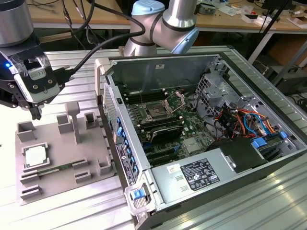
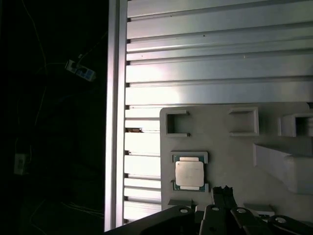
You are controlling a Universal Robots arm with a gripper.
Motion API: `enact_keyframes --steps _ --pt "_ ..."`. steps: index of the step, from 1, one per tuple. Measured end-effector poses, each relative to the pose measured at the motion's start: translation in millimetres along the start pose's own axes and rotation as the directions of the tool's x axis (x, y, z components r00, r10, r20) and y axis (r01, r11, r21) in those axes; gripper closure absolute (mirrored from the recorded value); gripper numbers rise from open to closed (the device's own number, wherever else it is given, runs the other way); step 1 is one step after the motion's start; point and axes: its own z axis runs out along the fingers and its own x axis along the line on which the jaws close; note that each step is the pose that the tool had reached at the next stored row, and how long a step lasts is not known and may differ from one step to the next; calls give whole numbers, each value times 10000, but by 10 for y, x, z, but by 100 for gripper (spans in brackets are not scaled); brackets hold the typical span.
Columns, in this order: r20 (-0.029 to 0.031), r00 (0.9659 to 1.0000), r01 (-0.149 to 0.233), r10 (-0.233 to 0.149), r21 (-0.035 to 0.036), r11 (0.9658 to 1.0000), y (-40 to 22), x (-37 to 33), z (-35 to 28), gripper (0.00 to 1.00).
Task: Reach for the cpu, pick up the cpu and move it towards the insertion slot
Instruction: 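Reach for the cpu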
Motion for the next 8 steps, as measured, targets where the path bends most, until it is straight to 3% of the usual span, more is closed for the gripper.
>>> enact_keyframes --steps 8 --pt "0 10000 0 0 0 10000 0 0 15 89"
